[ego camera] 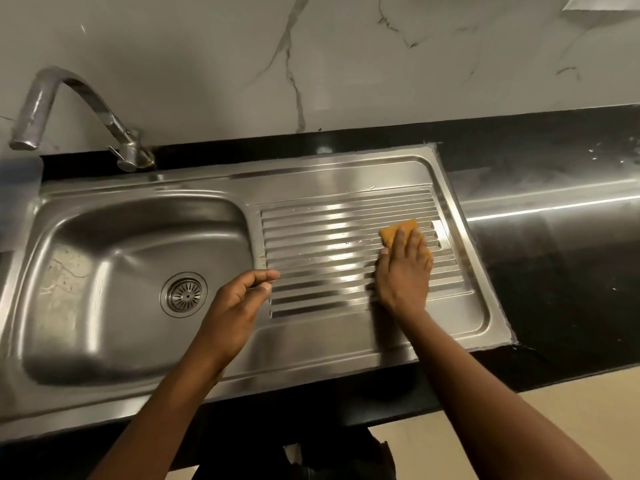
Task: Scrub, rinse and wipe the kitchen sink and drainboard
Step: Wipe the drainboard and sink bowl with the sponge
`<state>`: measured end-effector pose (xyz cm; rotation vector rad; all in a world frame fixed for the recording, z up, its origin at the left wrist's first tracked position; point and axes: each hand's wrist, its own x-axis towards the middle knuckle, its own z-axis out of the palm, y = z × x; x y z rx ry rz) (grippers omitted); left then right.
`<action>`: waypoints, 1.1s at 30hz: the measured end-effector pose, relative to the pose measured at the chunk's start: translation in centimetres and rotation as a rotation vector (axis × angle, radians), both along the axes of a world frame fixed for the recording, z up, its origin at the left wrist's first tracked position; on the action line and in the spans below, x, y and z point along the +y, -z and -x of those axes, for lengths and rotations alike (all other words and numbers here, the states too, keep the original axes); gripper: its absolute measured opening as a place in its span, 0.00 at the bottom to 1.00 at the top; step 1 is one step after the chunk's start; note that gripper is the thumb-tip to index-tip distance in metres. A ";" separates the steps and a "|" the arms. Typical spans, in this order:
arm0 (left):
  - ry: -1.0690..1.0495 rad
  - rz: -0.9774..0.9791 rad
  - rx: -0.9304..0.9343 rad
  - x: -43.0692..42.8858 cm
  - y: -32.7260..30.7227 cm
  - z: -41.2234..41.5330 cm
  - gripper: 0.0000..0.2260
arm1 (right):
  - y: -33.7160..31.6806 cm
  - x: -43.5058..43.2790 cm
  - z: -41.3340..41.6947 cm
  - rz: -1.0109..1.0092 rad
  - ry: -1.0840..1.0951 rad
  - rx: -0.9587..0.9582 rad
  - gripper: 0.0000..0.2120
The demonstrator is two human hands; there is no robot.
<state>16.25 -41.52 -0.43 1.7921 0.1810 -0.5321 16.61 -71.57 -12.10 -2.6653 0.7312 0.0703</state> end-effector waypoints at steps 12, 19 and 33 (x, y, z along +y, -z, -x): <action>0.029 -0.034 -0.080 3.4 -1.6 -2.3 0.12 | -1.0 18.4 -0.4 -0.120 -0.377 0.038 0.32; -0.016 -0.049 -0.072 4.9 -2.1 -2.7 0.12 | -5.5 19.5 -1.6 -0.210 -0.369 -0.134 0.15; 0.001 0.020 -0.044 0.7 -1.4 -1.9 0.10 | -7.0 -7.9 -6.8 -1.208 0.550 -0.189 0.19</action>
